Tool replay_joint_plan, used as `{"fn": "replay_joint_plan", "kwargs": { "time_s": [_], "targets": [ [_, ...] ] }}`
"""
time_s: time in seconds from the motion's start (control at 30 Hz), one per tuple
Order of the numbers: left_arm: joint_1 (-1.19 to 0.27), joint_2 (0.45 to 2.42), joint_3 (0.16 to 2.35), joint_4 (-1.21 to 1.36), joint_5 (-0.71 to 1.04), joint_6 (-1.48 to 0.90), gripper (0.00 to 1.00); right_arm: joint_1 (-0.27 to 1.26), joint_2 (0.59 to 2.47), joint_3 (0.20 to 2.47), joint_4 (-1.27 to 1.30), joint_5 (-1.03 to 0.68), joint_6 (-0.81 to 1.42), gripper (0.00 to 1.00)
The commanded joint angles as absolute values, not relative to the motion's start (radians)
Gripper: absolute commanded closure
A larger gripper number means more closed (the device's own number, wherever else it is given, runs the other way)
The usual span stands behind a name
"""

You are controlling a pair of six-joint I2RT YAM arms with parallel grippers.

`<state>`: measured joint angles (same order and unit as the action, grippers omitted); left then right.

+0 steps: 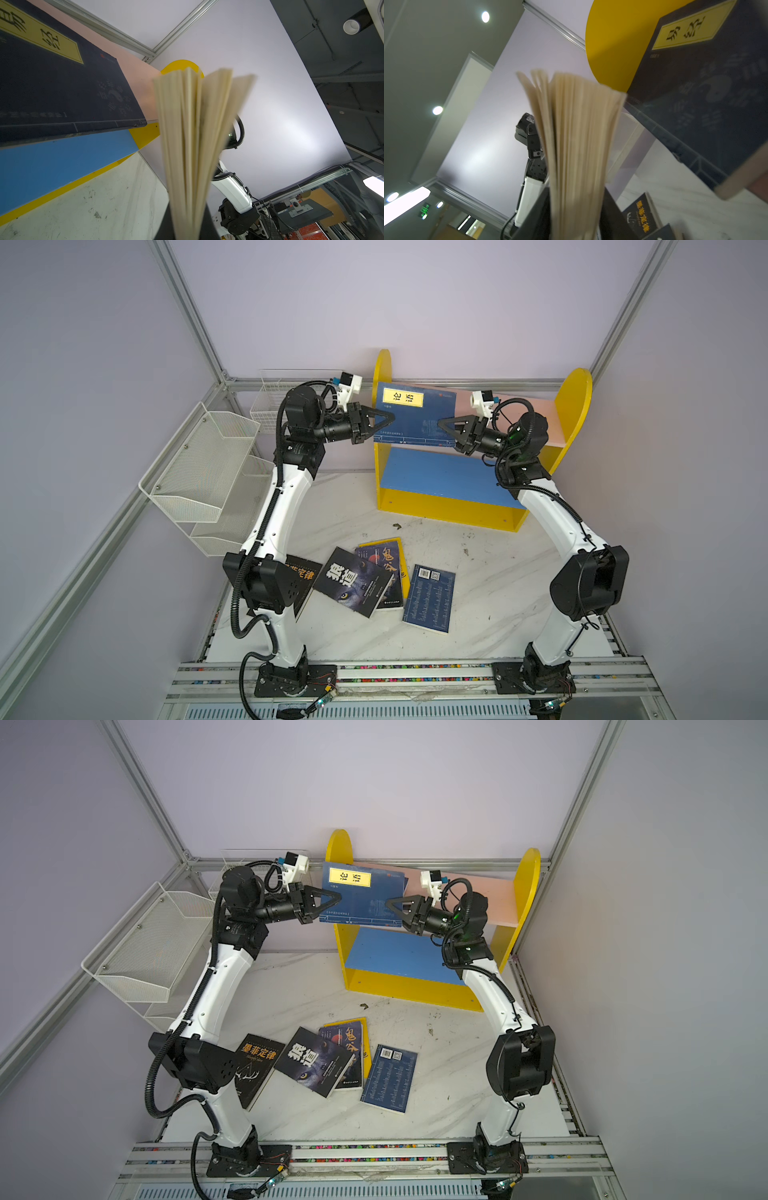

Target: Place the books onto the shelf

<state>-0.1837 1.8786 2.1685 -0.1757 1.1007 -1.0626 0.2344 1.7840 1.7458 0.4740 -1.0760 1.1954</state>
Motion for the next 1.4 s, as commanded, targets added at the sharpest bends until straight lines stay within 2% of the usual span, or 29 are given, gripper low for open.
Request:
{"fn": "replay_joint_plan", "kwargs": {
  "time_s": [0.0,0.03,0.07,0.1,0.13,0.17,0.23,0.3,0.37,0.47,0.73,0.83,1.1,1.17,1.27,1.37],
  "targets": [
    [-0.186,1.862,2.243,-0.097,1.146,-1.079,1.00,0.238,1.772,1.779,0.475,-1.071,1.216,0.80],
    [-0.185,1.865,2.242,-0.098,1.144,-1.077,1.00,0.239,1.768,1.775,0.476,-1.047,1.219,0.85],
    [-0.182,1.867,2.241,-0.106,1.136,-1.071,0.93,0.238,1.764,1.770,0.477,-1.021,1.224,0.91],
    [-0.177,1.866,2.238,-0.114,1.122,-1.067,0.74,0.238,1.759,1.764,0.477,-0.997,1.226,0.95],
    [-0.164,1.862,2.228,-0.114,1.096,-1.063,0.59,0.238,1.752,1.756,0.479,-0.966,1.229,0.98],
    [-0.153,1.853,2.212,-0.106,1.068,-1.064,0.52,0.238,1.744,1.748,0.484,-0.937,1.230,1.00],
    [-0.134,1.808,2.153,-0.089,0.970,-1.048,0.29,0.238,1.718,1.721,0.500,-0.851,1.219,1.00],
    [-0.135,1.751,2.097,-0.119,0.852,-0.978,0.18,0.237,1.699,1.703,0.519,-0.778,1.201,1.00],
    [-0.156,1.700,2.035,-0.133,0.742,-0.934,0.15,0.240,1.696,1.688,0.586,-0.718,1.227,1.00],
    [-0.208,1.682,1.992,-0.127,0.652,-0.930,0.15,0.240,1.719,1.686,0.699,-0.708,1.296,1.00],
    [-0.294,1.723,1.995,-0.104,0.482,-0.994,0.32,0.250,1.764,1.779,0.644,-0.736,1.281,1.00],
    [-0.303,1.738,2.002,-0.065,0.452,-1.038,0.38,0.255,1.787,1.812,0.635,-0.746,1.283,1.00],
    [-0.325,1.793,2.066,-0.011,0.424,-1.095,0.43,0.265,1.830,1.889,0.611,-0.777,1.282,1.00],
    [-0.332,1.802,2.068,0.010,0.410,-1.116,0.50,0.266,1.835,1.896,0.607,-0.781,1.283,1.00],
    [-0.339,1.800,2.059,0.029,0.384,-1.130,0.70,0.267,1.839,1.906,0.585,-0.771,1.269,1.00],
    [-0.344,1.798,2.054,0.035,0.354,-1.137,0.82,0.266,1.855,1.937,0.537,-0.748,1.243,1.00]
  ]
}}
